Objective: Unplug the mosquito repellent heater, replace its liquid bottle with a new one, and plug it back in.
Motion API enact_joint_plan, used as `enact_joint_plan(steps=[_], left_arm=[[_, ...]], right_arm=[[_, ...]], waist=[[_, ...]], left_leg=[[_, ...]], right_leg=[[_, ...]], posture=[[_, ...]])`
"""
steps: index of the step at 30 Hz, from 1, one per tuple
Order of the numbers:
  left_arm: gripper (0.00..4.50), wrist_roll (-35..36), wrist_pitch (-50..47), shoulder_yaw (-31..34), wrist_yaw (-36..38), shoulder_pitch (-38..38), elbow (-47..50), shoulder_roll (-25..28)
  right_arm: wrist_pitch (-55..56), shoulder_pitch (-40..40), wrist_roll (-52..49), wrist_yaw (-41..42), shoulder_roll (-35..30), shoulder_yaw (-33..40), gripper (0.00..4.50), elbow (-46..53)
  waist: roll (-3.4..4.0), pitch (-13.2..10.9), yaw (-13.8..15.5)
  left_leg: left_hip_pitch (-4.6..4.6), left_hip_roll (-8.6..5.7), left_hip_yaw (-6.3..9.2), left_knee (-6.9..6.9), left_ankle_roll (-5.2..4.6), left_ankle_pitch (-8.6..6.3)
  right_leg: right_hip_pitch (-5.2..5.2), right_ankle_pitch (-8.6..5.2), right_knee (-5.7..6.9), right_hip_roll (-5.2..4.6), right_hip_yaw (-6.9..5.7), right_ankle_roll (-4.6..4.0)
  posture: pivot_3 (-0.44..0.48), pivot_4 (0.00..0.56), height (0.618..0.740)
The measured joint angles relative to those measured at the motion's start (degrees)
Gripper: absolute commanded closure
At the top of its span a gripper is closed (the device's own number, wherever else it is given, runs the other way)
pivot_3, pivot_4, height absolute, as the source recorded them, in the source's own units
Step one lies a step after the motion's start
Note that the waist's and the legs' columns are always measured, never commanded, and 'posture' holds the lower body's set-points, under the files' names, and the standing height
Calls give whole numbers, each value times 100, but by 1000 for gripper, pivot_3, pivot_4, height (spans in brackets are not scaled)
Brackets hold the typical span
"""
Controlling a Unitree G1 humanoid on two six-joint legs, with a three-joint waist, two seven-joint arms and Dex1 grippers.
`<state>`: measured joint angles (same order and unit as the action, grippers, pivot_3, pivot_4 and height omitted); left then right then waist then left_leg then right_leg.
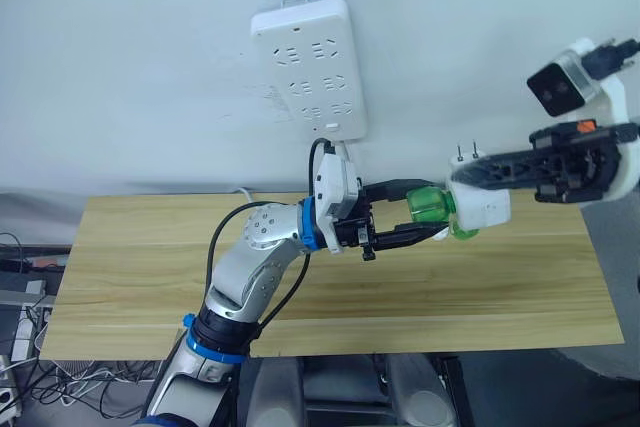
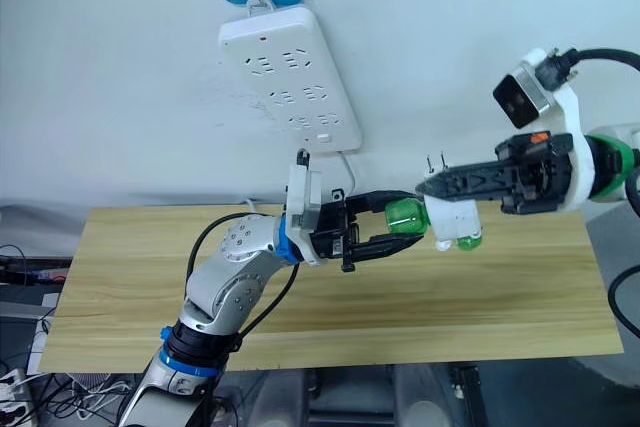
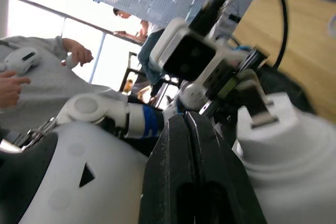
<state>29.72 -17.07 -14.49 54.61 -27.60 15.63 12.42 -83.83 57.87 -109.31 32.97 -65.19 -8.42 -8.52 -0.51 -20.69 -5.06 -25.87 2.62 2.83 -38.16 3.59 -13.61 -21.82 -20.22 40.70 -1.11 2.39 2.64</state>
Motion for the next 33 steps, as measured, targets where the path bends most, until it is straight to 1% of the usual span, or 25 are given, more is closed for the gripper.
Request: enact_joint_plan(steps=[6,9,12,15,19,21,23,27,30,33], left_arm=[[2285,74,-42,-56,16,21,55,-2],[2285,130,-69,-56,9,15,73,-5],[2285,175,-127,-48,-4,16,89,-1],[2285,183,-150,-27,-28,-7,98,-19],[2285,184,-167,19,-130,-32,106,-51],[2285,171,-168,41,-158,-37,100,-29],[2285,148,-144,49,-159,-45,78,-13],[2285,-6,-86,24,-149,-56,-6,34],[2285,-97,-56,14,-137,-49,-70,46],[2285,-130,4,9,-118,-48,-72,41]], right_arm=[[84,12,1426,-93,514,107,4458,-347],[84,-56,1967,19,577,243,4458,-422],[64,-379,2458,305,577,381,4458,-336],[26,-933,2879,619,556,485,4458,-14],[-138,-1533,3107,1041,381,613,4458,474],[-368,-1698,2985,1218,278,799,4458,720],[-631,-1722,2646,1354,143,973,4458,885],[-819,-1766,1598,1659,-439,1028,4458,1072],[-810,-1602,977,1642,-639,966,4458,1043],[-583,-1244,205,1284,-796,663,4458,872]], waist=[[0,0,18],[0,0,19],[0,0,26],[0,0,28],[0,0,27],[0,0,27],[0,0,17],[-1,0,15],[-1,0,9],[-1,0,4]], left_leg=[[-2,0,0,0,7,4],[-2,1,1,1,6,3],[-2,0,0,3,5,3],[-2,0,-1,4,4,2],[-2,-1,-1,2,1,1],[-1,-1,-1,1,1,1],[1,-1,-3,0,0,0],[1,-1,-2,-2,-2,-1],[1,-2,-3,-4,-2,-1],[1,-1,-1,-5,-3,-1]], right_leg=[[-4,0,1,-2,0,0],[-4,0,1,-1,-1,0],[-4,0,0,-1,-1,0],[-4,0,1,-1,1,0],[-4,0,2,-1,2,0],[-3,0,3,-1,2,0],[-3,0,5,0,4,0],[-1,0,4,2,4,0],[-2,0,6,2,5,0],[-2,0,6,2,4,0]], posture=[[-171,347,740],[-169,348,740],[-167,350,740],[-166,352,740],[-164,351,740],[-164,351,740],[-170,349,740],[-177,348,740],[-183,345,740],[-186,344,740]])
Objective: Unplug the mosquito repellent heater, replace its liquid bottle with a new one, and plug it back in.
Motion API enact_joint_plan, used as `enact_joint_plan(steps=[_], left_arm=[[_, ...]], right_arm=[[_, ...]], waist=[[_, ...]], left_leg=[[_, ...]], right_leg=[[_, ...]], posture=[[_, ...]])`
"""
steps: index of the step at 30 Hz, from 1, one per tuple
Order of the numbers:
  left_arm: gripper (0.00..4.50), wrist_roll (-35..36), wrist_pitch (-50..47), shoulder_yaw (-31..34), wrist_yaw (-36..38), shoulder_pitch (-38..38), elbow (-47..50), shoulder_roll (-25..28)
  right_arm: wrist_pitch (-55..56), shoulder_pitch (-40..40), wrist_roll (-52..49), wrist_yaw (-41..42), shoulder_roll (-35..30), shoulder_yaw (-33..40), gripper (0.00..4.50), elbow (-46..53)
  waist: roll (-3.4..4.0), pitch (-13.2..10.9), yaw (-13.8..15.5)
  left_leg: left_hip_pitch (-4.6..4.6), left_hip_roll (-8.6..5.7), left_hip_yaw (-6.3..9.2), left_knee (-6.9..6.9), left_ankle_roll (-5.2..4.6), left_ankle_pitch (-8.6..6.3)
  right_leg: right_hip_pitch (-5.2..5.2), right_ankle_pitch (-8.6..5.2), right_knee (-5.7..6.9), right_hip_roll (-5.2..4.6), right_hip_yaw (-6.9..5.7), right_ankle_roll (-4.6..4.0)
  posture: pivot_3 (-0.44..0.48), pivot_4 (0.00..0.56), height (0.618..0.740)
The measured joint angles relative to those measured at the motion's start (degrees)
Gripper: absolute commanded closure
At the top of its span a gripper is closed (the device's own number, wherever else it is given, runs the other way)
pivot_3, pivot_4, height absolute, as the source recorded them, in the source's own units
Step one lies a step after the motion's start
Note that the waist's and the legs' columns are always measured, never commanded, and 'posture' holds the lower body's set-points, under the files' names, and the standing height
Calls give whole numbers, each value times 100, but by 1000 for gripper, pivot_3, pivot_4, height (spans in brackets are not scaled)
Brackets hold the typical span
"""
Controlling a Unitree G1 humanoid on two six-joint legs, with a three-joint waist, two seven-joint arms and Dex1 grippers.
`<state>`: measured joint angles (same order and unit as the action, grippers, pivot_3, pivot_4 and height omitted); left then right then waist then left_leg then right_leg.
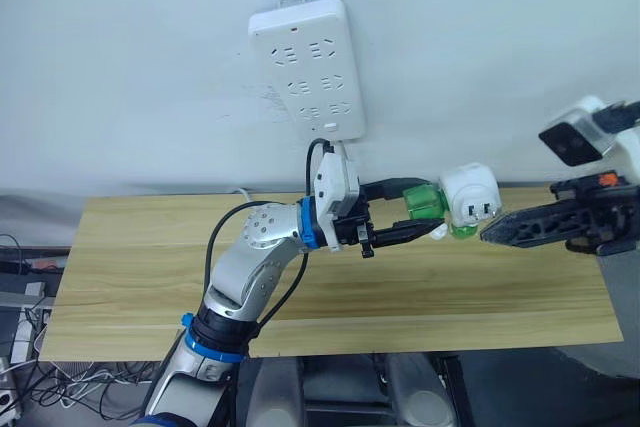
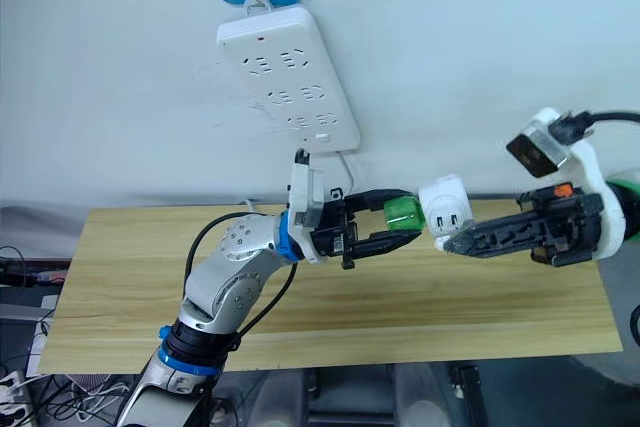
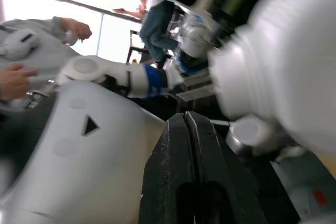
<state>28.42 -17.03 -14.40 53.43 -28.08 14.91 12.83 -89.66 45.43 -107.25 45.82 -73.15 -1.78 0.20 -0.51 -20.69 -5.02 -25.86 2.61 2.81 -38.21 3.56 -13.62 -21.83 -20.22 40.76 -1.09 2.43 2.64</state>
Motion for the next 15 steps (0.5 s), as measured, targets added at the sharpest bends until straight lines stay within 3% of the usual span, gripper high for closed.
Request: enact_joint_plan(steps=[4,15], left_arm=[[2285,-41,6,1,0,0,-23,-7],[2285,-108,-133,29,-29,97,-212,61]], right_arm=[[445,298,-390,-732,222,-299,4458,-278],[1416,359,-592,-2861,1088,-239,4458,-409]], waist=[[0,0,-3],[0,0,-5]], left_leg=[[-1,-1,-1,0,1,0],[-4,2,1,6,2,1]], right_leg=[[0,0,-1,-1,0,0],[-2,0,-4,-1,-4,0]], posture=[[-186,343,740],[-188,341,740]])
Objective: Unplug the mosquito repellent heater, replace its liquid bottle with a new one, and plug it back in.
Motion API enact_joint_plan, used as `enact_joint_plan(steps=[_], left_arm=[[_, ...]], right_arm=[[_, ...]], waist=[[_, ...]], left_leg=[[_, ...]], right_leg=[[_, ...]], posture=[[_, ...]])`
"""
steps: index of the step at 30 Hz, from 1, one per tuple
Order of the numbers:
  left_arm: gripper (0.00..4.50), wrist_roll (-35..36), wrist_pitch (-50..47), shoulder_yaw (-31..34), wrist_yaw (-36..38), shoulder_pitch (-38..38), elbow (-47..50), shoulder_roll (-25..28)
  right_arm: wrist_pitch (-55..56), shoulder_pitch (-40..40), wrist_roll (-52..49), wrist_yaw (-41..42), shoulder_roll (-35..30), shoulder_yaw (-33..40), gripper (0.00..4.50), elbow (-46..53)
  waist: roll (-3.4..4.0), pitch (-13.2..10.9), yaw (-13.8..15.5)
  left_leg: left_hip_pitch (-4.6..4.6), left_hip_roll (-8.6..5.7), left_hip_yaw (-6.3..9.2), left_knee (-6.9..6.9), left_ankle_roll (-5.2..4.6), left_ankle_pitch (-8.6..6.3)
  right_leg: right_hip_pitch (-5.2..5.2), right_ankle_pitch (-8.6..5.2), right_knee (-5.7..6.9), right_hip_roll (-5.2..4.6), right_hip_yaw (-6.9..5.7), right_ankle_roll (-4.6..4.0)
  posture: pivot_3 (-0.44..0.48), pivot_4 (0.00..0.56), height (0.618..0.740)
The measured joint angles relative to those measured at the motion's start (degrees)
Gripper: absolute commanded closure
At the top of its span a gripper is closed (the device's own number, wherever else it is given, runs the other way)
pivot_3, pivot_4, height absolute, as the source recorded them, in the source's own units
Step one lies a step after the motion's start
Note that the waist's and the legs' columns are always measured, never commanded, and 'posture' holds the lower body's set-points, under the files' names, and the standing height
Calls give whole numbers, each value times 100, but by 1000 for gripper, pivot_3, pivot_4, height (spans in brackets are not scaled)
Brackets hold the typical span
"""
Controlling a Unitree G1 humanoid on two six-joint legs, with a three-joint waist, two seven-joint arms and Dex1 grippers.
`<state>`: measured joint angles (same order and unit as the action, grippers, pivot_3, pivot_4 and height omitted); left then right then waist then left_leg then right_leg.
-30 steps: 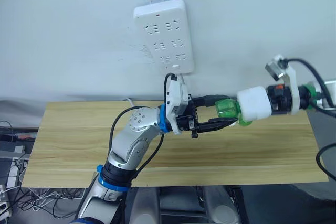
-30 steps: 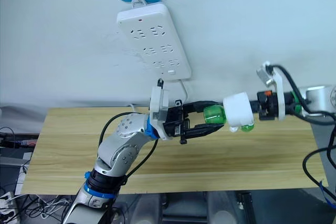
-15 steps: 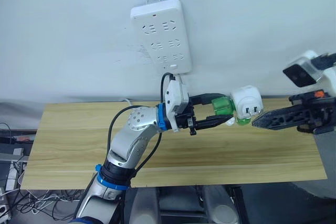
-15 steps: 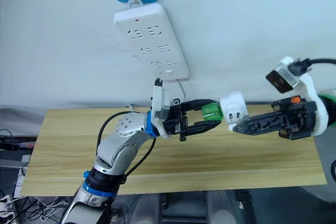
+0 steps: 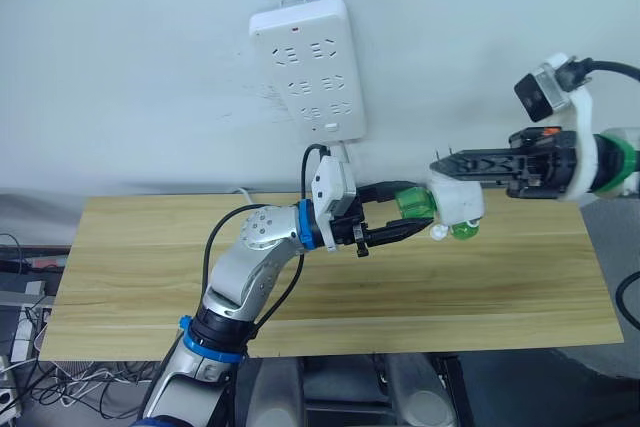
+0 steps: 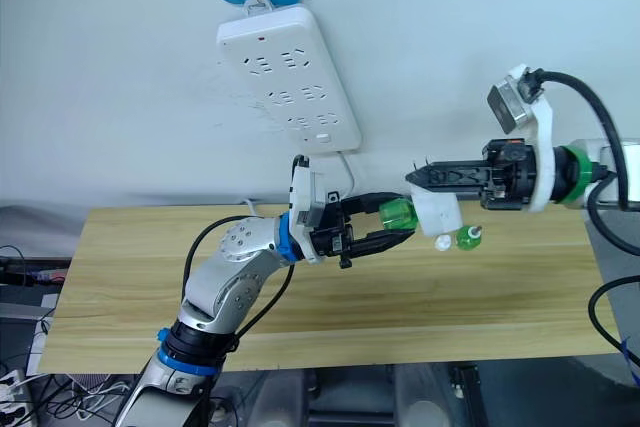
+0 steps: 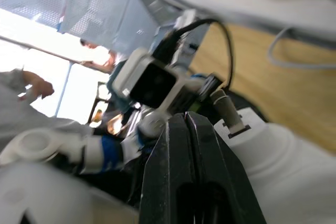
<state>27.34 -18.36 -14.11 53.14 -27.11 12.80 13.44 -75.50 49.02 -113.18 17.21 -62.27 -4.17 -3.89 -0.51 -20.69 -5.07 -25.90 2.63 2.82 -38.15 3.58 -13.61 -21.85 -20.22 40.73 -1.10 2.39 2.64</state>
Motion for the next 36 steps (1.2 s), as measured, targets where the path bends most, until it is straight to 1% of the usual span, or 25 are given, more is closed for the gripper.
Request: enact_joint_plan(steps=[3,13,15,17,18,19,20,22,23,25,29,30,31,33,36], left_arm=[[2285,0,-32,2,-6,24,0,1],[2285,-6,-102,-4,-6,47,0,-5],[2285,-2,-99,-4,2,46,13,-14],[2285,47,-92,-25,48,46,65,-37],[2285,80,-85,-16,67,44,119,-34],[2285,93,-80,3,80,43,134,-15],[2285,107,-78,22,95,46,135,2],[2285,130,-77,96,122,64,135,54],[2285,151,-77,120,122,62,135,80],[2285,180,-82,127,131,67,145,100],[2285,301,-122,179,141,107,269,155],[2285,348,-134,209,142,111,290,158],[2285,416,-155,235,140,114,320,167],[2285,455,-184,226,140,107,369,156],[2285,541,-253,225,150,97,379,171]], right_arm=[[48,-2,26,-328,91,69,4458,41],[79,-31,275,-561,222,295,4458,252],[-32,-26,200,-389,202,314,4458,190],[-383,6,175,154,53,351,4458,-48],[-735,70,178,672,-176,358,4098,-183],[-985,148,175,1036,-396,390,3891,-246],[-1200,191,172,1356,-643,489,3588,-273],[-1483,185,330,1844,-1003,745,2845,-213],[-1490,98,621,2047,-1075,883,2508,-104],[-1335,-232,1471,2512,-1153,1025,1853,211],[-44,-1348,3513,4076,-1628,964,450,919],[253,-1575,3859,4402,-1696,968,102,1018],[648,-1863,4250,4809,-1737,979,42,1134],[1018,-2145,4623,5243,-1723,973,42,1209],[1228,-2204,4914,5681,-1699,980,42,1202]], waist=[[0,0,1],[0,0,3],[0,0,5],[0,0,24],[1,0,42],[3,1,44],[3,1,44],[0,2,31],[-1,3,29],[0,4,14],[3,5,13],[3,5,11],[3,5,11],[3,5,6],[2,5,-12]], left_leg=[[0,0,0,0,1,1],[0,1,1,0,5,3],[0,1,1,0,5,3],[-2,-1,1,1,5,3],[-2,-2,0,2,5,3],[-2,-1,-1,6,5,3],[-2,0,0,8,4,2],[-2,2,1,11,2,1],[-1,2,1,11,2,1],[1,2,-3,7,2,1],[2,1,-9,4,19,11],[2,2,-9,3,20,11],[3,1,-10,2,20,12],[2,0,-14,-2,21,12],[5,1,-13,-5,20,12]], right_leg=[[0,0,-1,0,0,0],[0,0,-1,0,0,0],[0,0,-1,0,-1,0],[-2,0,-3,-2,-2,0],[-4,0,-4,-4,-1,0],[-4,0,-9,-4,-1,0],[-4,0,-12,-4,-2,0],[-3,0,-18,-1,-3,0],[-3,0,-17,-1,-2,0],[-4,0,-13,-1,4,0],[-19,-1,7,-2,9,1],[-19,-1,6,-1,9,1],[-19,-1,7,-1,9,1],[-19,-1,9,-2,13,1],[-19,0,16,-1,14,1]], posture=[[-185,339,740],[-179,332,740],[-179,332,740],[-177,331,740],[-178,329,740],[-181,327,740],[-181,327,740],[-183,326,740],[-183,326,740],[-187,325,740],[-198,321,740],[-198,322,740],[-198,320,740],[-199,320,740],[-199,324,740]])
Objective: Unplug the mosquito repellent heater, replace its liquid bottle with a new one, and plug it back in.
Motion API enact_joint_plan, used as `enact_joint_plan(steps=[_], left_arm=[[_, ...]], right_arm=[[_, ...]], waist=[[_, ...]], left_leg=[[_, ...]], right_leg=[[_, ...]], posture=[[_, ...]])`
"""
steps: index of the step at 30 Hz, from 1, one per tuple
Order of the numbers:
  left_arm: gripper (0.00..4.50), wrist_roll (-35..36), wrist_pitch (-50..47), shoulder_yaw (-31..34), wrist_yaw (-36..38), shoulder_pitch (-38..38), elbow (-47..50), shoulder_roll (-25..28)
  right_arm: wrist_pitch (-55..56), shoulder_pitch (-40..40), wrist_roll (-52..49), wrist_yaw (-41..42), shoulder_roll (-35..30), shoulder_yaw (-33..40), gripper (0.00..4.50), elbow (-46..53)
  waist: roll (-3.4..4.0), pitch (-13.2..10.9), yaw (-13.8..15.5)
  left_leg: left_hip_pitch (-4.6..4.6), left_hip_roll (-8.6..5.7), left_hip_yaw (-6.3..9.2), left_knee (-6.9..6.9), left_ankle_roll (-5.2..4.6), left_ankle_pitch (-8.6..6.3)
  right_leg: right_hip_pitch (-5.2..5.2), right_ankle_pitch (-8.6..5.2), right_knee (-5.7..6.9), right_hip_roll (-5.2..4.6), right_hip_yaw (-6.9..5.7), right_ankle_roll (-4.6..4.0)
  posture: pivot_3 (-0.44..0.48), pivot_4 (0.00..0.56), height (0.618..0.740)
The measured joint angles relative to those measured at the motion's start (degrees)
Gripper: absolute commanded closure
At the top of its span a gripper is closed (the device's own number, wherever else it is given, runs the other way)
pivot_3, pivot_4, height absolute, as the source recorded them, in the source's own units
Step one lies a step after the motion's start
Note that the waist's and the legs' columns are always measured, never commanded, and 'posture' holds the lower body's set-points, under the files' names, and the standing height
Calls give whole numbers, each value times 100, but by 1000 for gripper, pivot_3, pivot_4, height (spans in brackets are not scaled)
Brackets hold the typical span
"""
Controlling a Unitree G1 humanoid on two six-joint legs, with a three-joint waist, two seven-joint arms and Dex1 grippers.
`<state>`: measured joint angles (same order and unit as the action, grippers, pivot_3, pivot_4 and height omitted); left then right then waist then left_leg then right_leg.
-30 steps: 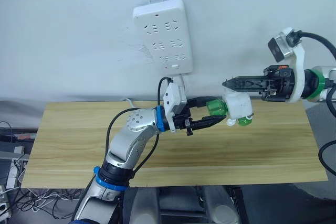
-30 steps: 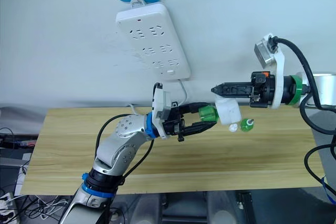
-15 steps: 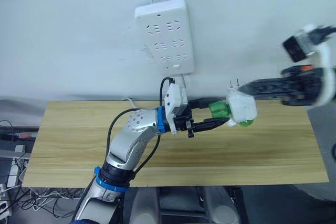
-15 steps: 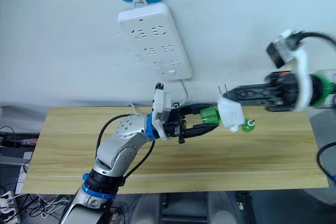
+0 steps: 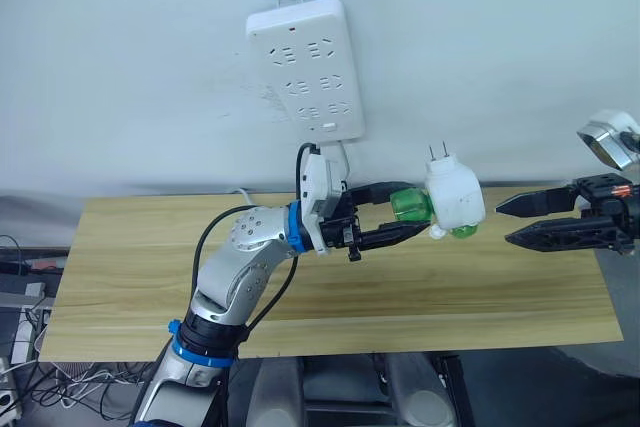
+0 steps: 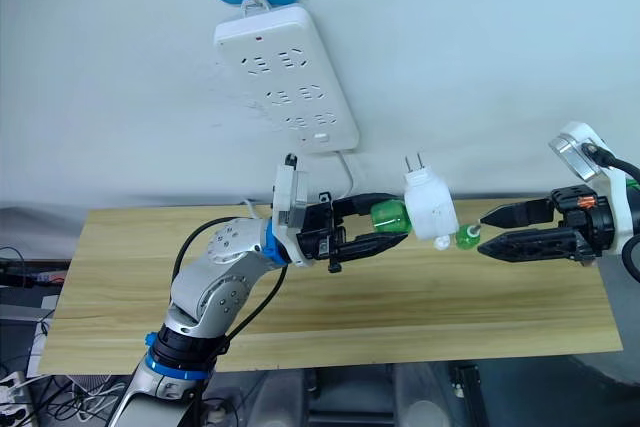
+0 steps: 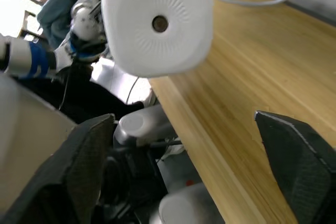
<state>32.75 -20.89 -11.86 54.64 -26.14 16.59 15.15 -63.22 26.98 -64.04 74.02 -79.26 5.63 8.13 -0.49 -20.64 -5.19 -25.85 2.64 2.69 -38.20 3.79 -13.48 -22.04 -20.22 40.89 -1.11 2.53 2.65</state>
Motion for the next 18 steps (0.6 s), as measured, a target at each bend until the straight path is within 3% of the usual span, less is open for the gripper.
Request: enact_joint_plan(steps=[8,18], left_arm=[[2285,97,-34,-24,135,-45,0,33],[2285,99,-7,-172,254,-173,-6,-42]], right_arm=[[-761,760,-223,-60,488,-11,42,-34],[-1353,1185,-487,-865,1517,-24,42,365]], waist=[[-1,0,-2],[-1,0,4]], left_leg=[[-1,0,1,-2,-1,1],[-3,-2,4,-2,-1,1]], right_leg=[[1,0,3,2,-1,0],[1,0,4,2,-2,0]], posture=[[-203,327,740],[-197,331,740]])
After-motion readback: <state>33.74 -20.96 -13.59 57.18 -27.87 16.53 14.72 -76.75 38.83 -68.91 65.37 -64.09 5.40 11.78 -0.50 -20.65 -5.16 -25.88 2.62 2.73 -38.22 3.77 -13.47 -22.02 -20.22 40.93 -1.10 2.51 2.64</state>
